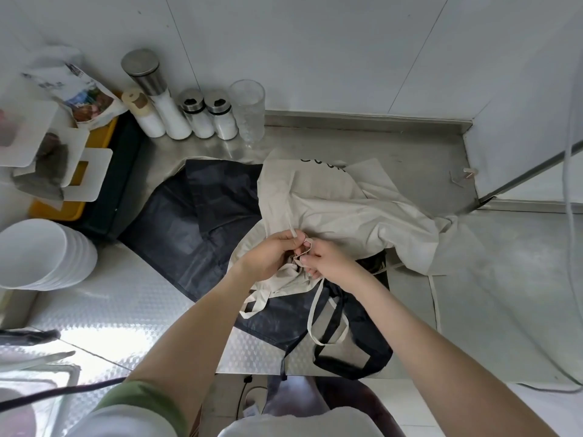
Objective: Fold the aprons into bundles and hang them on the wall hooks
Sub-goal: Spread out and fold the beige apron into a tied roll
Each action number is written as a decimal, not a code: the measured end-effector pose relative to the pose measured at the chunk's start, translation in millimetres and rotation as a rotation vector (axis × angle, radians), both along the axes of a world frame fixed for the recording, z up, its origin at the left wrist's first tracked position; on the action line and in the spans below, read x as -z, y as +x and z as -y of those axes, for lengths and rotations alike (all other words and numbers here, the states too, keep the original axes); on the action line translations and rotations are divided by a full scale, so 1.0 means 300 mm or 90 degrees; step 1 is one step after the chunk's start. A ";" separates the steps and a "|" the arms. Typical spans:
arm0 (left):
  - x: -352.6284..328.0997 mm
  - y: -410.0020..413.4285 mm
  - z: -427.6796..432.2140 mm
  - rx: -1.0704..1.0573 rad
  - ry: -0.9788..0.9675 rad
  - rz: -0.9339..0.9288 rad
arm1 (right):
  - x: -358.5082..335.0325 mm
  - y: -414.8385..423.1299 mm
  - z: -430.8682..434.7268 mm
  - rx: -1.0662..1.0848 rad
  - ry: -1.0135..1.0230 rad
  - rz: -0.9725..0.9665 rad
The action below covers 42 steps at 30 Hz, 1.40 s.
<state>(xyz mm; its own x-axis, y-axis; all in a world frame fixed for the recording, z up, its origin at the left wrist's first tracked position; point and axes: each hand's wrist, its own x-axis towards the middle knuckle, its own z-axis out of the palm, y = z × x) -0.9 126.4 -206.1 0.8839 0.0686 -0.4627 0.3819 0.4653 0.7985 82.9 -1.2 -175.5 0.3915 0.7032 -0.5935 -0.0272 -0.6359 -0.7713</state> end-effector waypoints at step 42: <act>0.016 -0.066 -0.007 -0.116 0.045 -0.047 | -0.069 0.057 0.004 0.559 0.390 -0.432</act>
<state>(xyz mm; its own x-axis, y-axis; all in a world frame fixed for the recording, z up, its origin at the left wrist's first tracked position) -20.6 128.5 -210.9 0.8178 0.2587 -0.5141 0.3550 0.4762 0.8045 99.9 -2.5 -154.7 0.6099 0.5918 -0.5271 -0.7610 0.2515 -0.5980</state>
